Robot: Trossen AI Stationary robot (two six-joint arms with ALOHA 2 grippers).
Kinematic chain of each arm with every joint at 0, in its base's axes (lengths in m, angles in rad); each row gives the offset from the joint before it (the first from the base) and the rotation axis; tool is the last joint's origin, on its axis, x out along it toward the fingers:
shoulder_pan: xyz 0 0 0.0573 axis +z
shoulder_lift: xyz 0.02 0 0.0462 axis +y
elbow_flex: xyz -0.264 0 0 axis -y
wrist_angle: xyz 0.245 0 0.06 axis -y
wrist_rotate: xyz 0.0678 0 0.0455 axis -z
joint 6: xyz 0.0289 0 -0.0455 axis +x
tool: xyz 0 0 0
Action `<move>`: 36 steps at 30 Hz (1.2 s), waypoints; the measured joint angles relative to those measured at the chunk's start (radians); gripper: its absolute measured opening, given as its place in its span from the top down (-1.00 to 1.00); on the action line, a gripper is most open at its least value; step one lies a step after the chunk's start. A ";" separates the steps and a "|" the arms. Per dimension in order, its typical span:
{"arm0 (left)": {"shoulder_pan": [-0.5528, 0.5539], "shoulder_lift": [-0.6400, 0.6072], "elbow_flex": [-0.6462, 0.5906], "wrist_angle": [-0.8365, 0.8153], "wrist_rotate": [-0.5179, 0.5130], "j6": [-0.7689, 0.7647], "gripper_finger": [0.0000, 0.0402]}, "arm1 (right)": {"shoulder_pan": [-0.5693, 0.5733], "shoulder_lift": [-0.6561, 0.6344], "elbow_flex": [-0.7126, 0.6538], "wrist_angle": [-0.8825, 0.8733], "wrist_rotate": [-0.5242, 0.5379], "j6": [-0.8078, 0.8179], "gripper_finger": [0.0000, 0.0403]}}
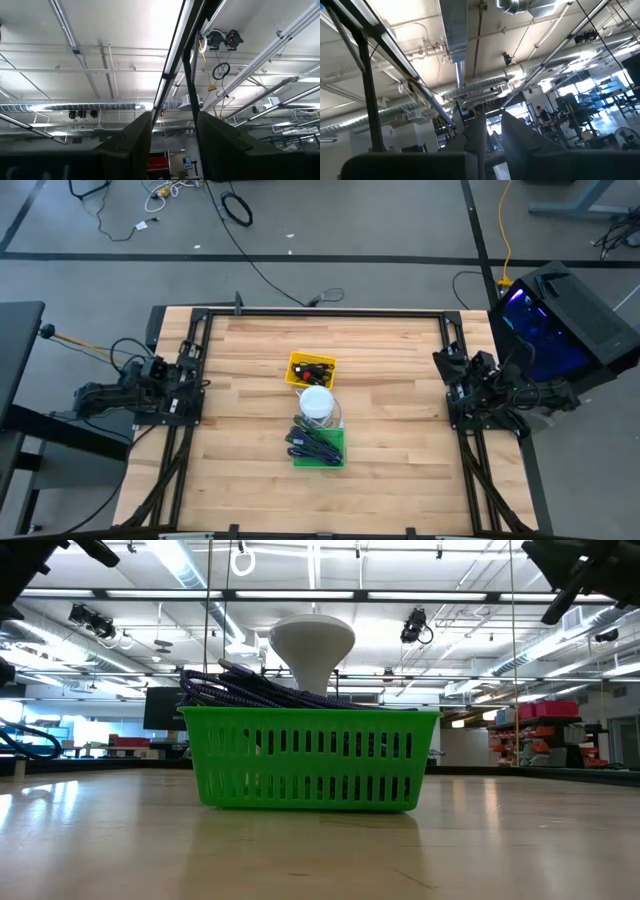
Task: Pick & Place USB Port
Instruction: Return to Home Position
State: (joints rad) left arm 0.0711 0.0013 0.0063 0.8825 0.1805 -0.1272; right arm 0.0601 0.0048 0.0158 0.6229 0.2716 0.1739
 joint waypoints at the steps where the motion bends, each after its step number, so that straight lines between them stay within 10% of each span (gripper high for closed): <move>1: 0.000 0.000 0.000 0.000 0.000 0.000 0.18 | 0.000 0.000 0.000 -0.003 -0.001 -0.007 0.69; 13: 0.064 0.000 0.000 0.000 0.000 0.000 0.18 | 0.001 0.001 0.000 -0.401 -0.503 -0.168 0.69; 23: 0.063 0.000 0.000 0.000 0.000 0.000 0.18 | 0.000 0.000 0.000 -0.612 -0.306 -0.235 0.69; 36: 0.063 0.000 0.000 0.000 0.000 0.000 0.18 | 0.000 0.000 0.000 -0.610 -0.298 -0.336 0.69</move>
State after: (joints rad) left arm 0.1345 0.0013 0.0063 0.8822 0.1806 -0.1272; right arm 0.0605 0.0051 0.0158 0.0128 -0.0261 -0.1623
